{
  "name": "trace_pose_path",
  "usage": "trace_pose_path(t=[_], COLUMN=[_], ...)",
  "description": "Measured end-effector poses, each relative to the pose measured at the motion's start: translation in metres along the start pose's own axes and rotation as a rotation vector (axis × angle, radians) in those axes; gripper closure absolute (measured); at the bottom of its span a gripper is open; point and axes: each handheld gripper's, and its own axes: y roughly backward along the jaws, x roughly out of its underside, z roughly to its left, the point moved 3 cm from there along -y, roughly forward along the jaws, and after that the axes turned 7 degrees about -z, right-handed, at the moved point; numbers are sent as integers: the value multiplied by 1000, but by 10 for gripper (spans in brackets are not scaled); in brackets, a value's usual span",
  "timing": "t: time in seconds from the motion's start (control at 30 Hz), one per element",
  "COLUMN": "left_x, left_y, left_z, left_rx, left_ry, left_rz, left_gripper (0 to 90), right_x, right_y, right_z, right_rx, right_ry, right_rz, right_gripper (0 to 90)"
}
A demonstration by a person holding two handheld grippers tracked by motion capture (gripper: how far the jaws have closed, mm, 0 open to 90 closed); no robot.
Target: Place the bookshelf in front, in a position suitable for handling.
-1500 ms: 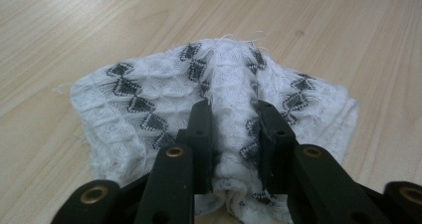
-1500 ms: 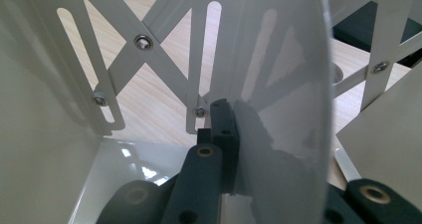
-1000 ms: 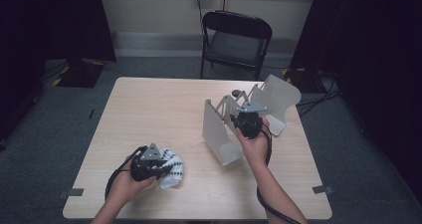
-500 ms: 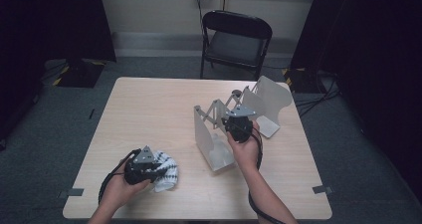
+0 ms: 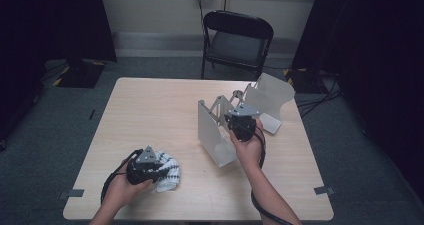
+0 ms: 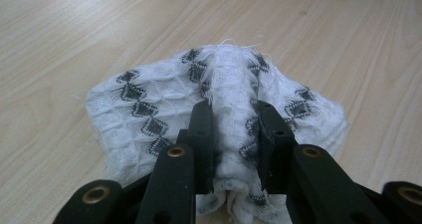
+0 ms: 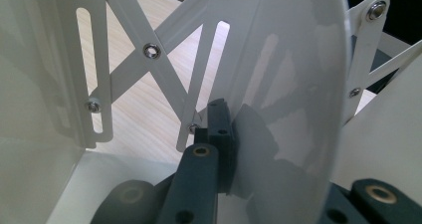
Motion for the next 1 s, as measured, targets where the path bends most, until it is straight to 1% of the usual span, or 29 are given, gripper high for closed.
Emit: trace_pose_path(t=[0.1, 0.2, 0.23, 0.3, 0.33, 0.43, 0.57, 0.63, 0.73, 0.8, 0.83, 0.9, 0.93, 1.0], left_x=[0, 0, 0, 0, 1, 2, 5, 7, 9, 10, 10, 11, 12, 13], left_y=[0, 1, 1, 3, 3, 6, 11, 13, 15, 15, 16, 16, 16, 16], left_z=[0, 0, 0, 0, 1, 2, 4, 5, 6, 6, 6, 6, 6, 5], left_rx=[6, 7, 8, 4, 4, 1, -9, -7, -13, -9, -16, -15, -13, -14], left_ry=[3, -5, -3, -4, -2, 5, 11, 14, 18, 27, 24, 18, 23, 23], left_rz=[-5, -1, -4, -4, -5, -8, -10, -7, 1, -7, -6, 2, -2, 6], left_gripper=[723, 723, 723, 723, 723, 722, 722, 722, 722, 722, 722, 722, 722, 721], right_x=[-2, -7, -8, -12, -13, -17, -18, -19, -20, -19, -17, -12, -9, -3], right_y=[2, 2, 2, 3, 4, 3, 0, -1, -4, -7, -8, -12, -14, -17], right_z=[2, 6, 8, 12, 14, 24, 35, 43, 54, 61, 64, 71, 74, 80], right_rx=[6, 3, 7, 4, 7, 11, 4, 10, -4, -11, -14, -25, -27, -35], right_ry=[7, 16, 25, 22, 19, 35, 11, 33, 13, -2, -7, -16, -16, -23], right_rz=[-10, -19, -22, -32, -37, -44, -59, -69, -77, -70, -67, -64, -60, -51], right_gripper=[864, 863, 862, 863, 861, 855, 854, 850, 858, 867, 871, 881, 885, 894])
